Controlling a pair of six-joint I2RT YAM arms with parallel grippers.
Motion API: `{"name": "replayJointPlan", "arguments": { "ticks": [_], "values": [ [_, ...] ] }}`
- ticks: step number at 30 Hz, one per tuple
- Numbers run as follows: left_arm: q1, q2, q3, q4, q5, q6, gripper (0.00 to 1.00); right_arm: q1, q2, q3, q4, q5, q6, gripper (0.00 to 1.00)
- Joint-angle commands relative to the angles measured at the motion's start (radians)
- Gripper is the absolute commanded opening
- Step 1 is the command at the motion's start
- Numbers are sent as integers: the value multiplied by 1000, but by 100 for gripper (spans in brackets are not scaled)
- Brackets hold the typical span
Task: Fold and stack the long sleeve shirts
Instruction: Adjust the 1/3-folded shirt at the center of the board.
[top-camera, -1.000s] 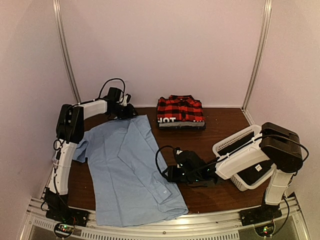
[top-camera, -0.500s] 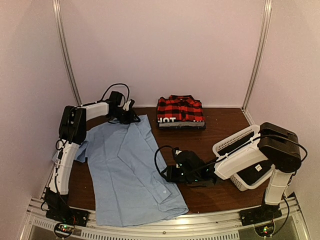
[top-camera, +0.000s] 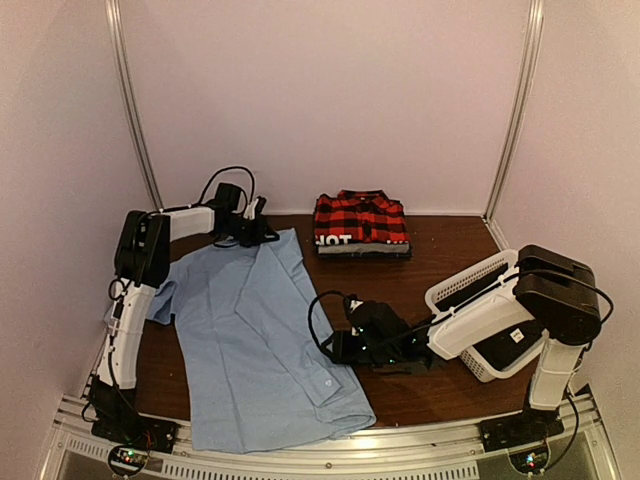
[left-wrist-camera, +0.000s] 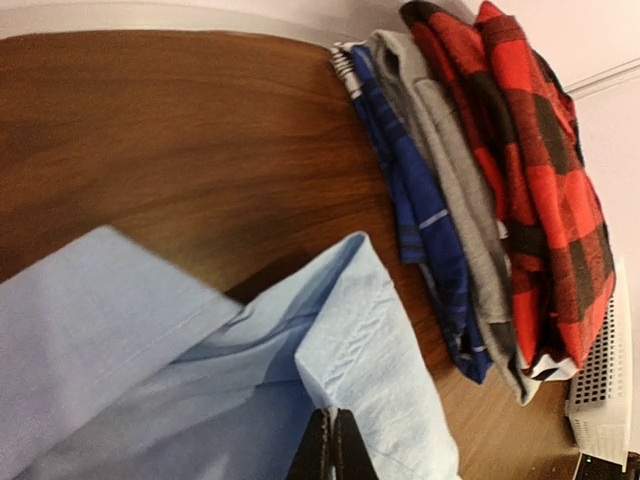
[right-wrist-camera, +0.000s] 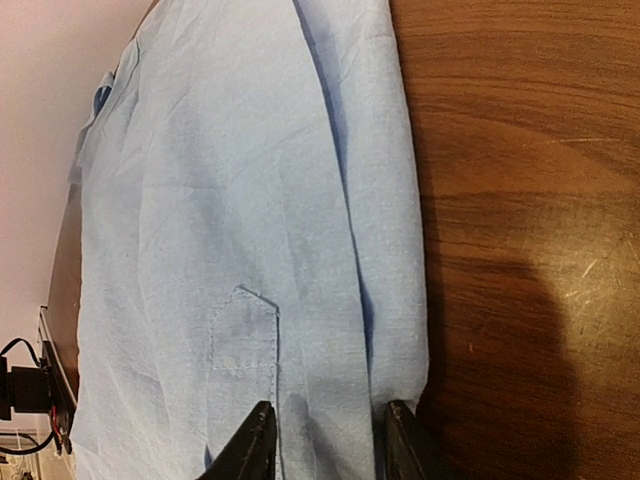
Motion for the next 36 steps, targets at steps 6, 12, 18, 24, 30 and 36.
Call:
{"name": "replayJointPlan", "arguments": {
  "ticks": [6,12,18,24,30,36],
  "values": [
    [52,-208,-273,272,-162,-91,0,15,46,-22,-118,-13,23,38],
    [52,-207,-298,288,-198,-109,0,18,42,-30,-114,-7,33,38],
    [52,-183,-277,283,-222,-113,0,23,29,-50,-106,-4,42,38],
    [52,-132,-214,237,-201,-105,0,23,-6,-33,-142,8,22,38],
    [52,-128,-140,158,-235,-63,31,25,-85,16,-251,47,-27,40],
    [52,-180,-115,97,-304,-26,48,43,-146,55,-362,110,-57,41]
  ]
}}
